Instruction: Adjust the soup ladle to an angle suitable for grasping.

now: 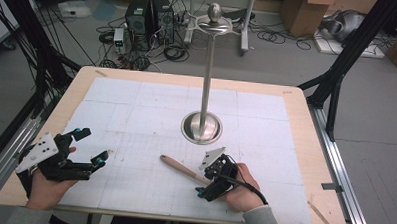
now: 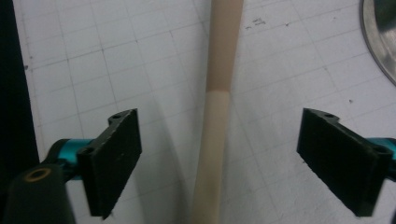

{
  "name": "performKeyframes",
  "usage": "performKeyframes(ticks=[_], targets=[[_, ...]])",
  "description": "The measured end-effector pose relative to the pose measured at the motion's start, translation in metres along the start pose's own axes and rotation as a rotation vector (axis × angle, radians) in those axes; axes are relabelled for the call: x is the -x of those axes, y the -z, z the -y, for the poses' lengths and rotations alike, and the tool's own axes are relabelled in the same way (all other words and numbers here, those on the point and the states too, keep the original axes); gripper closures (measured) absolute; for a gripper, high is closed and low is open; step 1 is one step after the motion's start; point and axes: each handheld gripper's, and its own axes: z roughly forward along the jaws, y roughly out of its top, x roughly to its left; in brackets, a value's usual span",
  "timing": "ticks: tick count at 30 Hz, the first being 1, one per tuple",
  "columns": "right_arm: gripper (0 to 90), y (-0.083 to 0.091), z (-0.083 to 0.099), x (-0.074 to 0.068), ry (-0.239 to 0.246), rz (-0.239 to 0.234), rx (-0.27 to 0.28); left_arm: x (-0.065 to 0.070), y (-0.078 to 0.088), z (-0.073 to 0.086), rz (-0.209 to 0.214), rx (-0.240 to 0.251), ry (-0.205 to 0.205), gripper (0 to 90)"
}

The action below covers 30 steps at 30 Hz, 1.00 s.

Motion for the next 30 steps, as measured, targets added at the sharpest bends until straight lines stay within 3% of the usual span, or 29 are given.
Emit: performKeyframes(ticks=[6,12,16,22,25,28,30], targets=[[16.8,-0.0027,-0.0018,-0.0012,-0.002,-0.006,-0.055,-0.0003,0.0004,0.0005,-0.001,-0.003,0.002,5.6],[30.1,-0.008,-0.0055,-0.0047,-0.012,-0.017,-0.144,-0.0007,0.0008,0.0008,-0.002,-0.003,0.007,5.6],[35.9,-0.0075,-0.006,-0.0051,-0.018,-0.008,-0.162,-0.0015,0.0012,0.0014,-0.004,-0.004,0.01,5.6],[51.2,-0.0054,-0.0012,-0.0028,-0.04,0.0,-0.211,-0.0016,0.0005,0.0016,-0.003,-0.004,0.01,5.6],[57.4,-0.0046,-0.0004,-0.0024,-0.05,-0.001,-0.206,-0.0014,0.0002,0.0017,-0.001,-0.006,0.009,5.6],[74.5,-0.0035,-0.0002,-0.0024,-0.054,-0.012,-0.21,-0.0014,0.0,0.0018,-0.001,-0.007,0.01,5.6],[75.8,-0.0034,0.0002,-0.0026,-0.071,-0.016,-0.209,-0.0015,-0.0001,0.0017,-0.002,-0.006,0.013,5.6]])
